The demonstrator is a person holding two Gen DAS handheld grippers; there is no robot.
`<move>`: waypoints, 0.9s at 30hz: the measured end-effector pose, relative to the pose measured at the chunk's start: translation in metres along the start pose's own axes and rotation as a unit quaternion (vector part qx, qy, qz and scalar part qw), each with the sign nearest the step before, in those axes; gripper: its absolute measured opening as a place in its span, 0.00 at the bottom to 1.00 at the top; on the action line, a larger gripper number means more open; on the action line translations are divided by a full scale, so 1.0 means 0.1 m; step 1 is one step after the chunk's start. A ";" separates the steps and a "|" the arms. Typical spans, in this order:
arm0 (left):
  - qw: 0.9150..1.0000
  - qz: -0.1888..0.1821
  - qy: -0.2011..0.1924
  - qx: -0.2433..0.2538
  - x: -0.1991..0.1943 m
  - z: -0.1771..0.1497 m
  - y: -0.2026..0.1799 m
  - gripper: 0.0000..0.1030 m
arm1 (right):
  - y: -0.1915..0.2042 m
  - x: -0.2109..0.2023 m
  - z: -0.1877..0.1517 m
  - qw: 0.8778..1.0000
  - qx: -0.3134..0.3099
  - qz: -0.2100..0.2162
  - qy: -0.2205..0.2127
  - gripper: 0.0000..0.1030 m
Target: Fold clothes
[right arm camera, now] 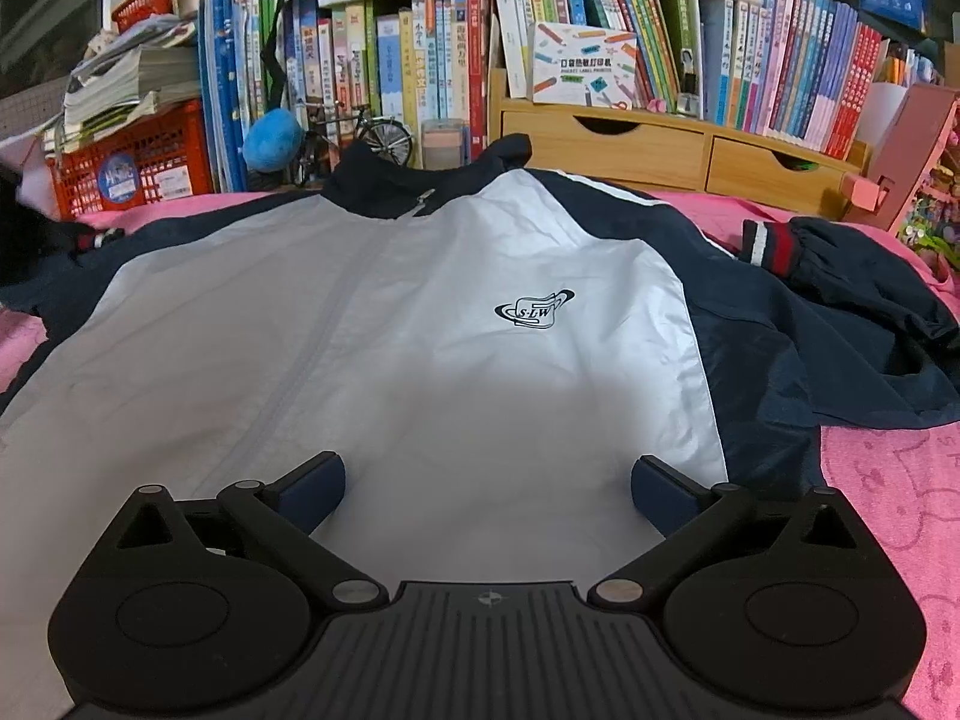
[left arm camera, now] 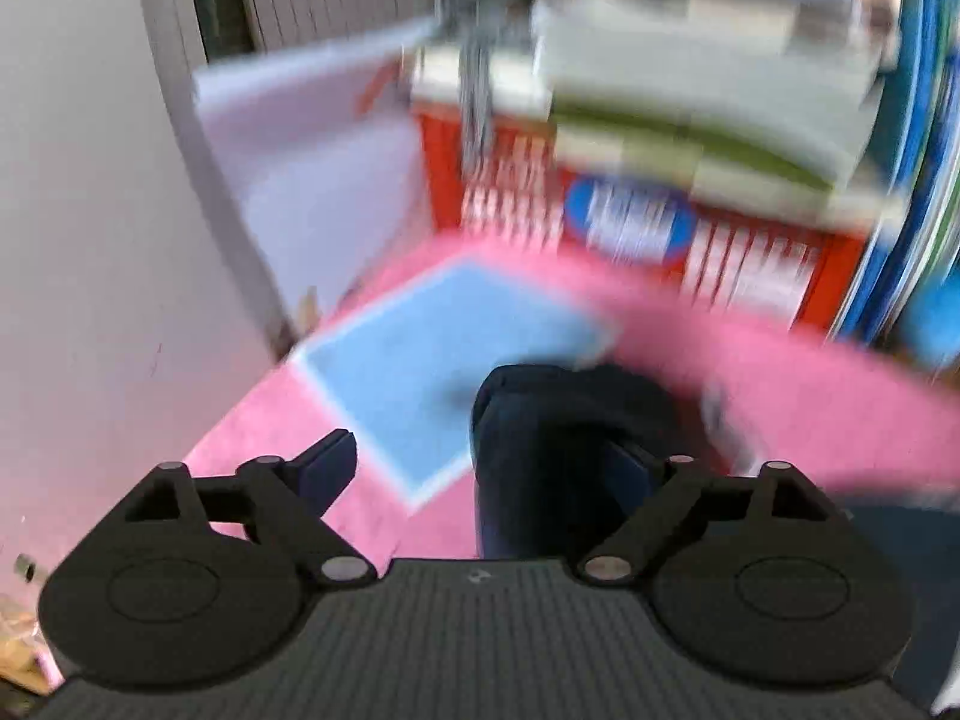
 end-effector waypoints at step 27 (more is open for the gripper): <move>0.990 0.025 -0.109 -0.090 0.04 0.67 0.53 0.88 | -0.03 0.03 0.00 1.000 0.004 -0.007 0.003 1.00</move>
Point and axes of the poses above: each gripper's, at about its wrist camera, not at the fingertips, and x roughly the way its jaws point, y to its left, z to its top, the point moved 10 cm from there along x, roughly the way its jaws point, and after that the axes turned 1 degree about -z, right-handed, at the moved point
